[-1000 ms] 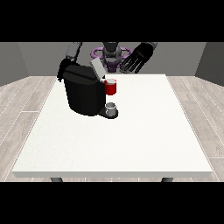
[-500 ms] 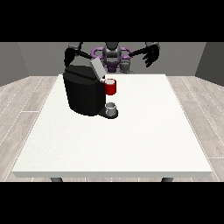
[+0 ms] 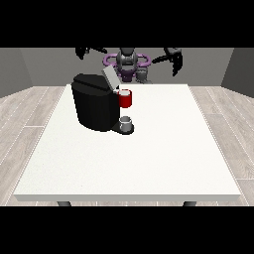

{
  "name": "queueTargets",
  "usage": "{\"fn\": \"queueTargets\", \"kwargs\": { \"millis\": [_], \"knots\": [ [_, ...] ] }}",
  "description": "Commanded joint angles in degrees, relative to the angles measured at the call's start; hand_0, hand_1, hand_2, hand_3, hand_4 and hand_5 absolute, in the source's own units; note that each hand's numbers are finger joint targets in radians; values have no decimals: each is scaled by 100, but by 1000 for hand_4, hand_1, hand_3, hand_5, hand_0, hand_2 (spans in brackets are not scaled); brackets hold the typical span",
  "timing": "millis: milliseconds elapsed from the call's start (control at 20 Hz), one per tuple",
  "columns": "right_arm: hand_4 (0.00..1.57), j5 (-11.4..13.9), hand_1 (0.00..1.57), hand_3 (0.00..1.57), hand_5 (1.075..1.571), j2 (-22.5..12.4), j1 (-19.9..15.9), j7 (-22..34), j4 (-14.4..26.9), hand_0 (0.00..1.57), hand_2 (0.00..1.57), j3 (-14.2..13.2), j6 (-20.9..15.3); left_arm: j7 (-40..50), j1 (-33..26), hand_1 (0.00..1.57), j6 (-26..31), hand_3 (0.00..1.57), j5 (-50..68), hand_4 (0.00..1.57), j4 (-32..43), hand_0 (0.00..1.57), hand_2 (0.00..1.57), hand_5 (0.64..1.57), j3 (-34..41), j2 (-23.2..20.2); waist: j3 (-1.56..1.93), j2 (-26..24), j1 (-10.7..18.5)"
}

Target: Insert the coffee pod into the coffee machine and close the lid

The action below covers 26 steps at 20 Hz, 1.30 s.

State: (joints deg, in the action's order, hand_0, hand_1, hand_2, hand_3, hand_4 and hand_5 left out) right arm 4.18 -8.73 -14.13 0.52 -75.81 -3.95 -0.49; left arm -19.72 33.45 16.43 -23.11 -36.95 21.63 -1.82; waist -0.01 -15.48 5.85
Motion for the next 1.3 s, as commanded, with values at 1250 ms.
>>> {"fn": "queueTargets", "kwargs": {
  "millis": [1250],
  "knots": [
    [0, -687, 0, 0, 1571, -175, -1797, 240, 1709, 0, 0, -675, 112, 977, -1894, 0, 240, 0, 1598, 349, -3635, 0, 0, 1571, -1385, -112, 2, 1288, 684]
  ]
}}
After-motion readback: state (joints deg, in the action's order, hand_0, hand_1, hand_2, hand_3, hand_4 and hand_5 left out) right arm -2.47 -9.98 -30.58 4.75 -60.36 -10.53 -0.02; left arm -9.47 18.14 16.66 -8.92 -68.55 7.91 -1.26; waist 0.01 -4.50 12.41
